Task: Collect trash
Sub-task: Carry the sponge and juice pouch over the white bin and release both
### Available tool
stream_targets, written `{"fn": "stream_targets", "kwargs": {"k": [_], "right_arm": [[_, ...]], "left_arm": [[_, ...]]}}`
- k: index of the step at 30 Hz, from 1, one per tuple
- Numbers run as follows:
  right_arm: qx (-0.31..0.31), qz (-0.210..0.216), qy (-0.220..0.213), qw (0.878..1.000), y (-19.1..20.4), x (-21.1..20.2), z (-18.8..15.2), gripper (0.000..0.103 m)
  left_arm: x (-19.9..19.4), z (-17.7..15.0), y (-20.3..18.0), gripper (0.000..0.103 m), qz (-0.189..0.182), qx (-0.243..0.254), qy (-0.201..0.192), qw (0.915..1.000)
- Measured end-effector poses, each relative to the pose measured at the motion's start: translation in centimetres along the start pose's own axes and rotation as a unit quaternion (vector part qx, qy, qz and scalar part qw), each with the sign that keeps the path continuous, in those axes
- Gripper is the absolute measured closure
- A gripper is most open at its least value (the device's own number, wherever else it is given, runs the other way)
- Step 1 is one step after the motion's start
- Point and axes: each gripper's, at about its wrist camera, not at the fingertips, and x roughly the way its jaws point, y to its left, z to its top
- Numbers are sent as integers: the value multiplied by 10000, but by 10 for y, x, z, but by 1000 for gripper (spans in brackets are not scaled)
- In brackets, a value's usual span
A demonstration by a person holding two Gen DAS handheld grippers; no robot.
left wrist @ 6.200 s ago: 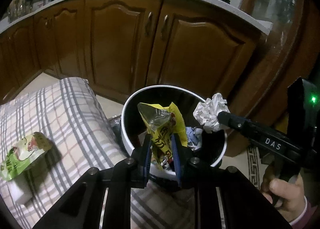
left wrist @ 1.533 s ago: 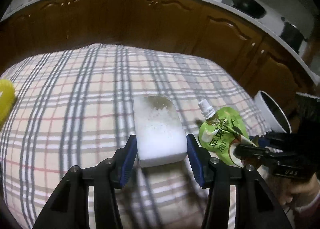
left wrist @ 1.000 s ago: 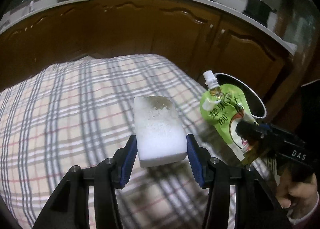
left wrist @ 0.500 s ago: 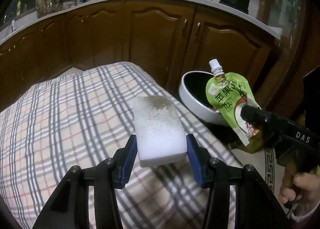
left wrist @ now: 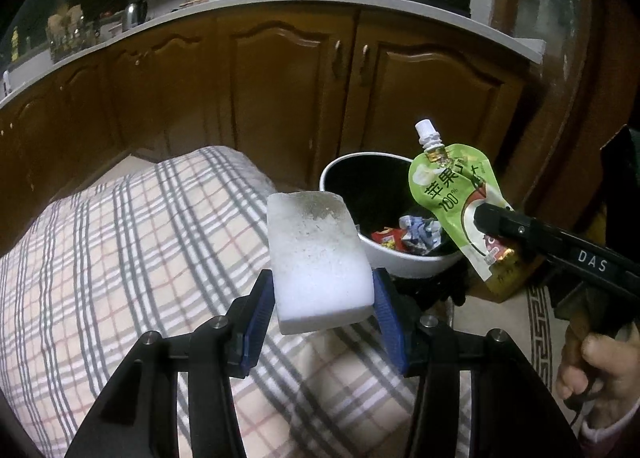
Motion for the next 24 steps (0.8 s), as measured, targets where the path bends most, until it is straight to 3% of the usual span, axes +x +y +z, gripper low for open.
{"fn": "stream_targets", "kwargs": {"k": [24], "right_arm": [[226, -330, -91, 9992, -33, -9, 16, 73]], "left_arm": [[20, 26, -11, 55, -87, 325, -69, 9994]]}}
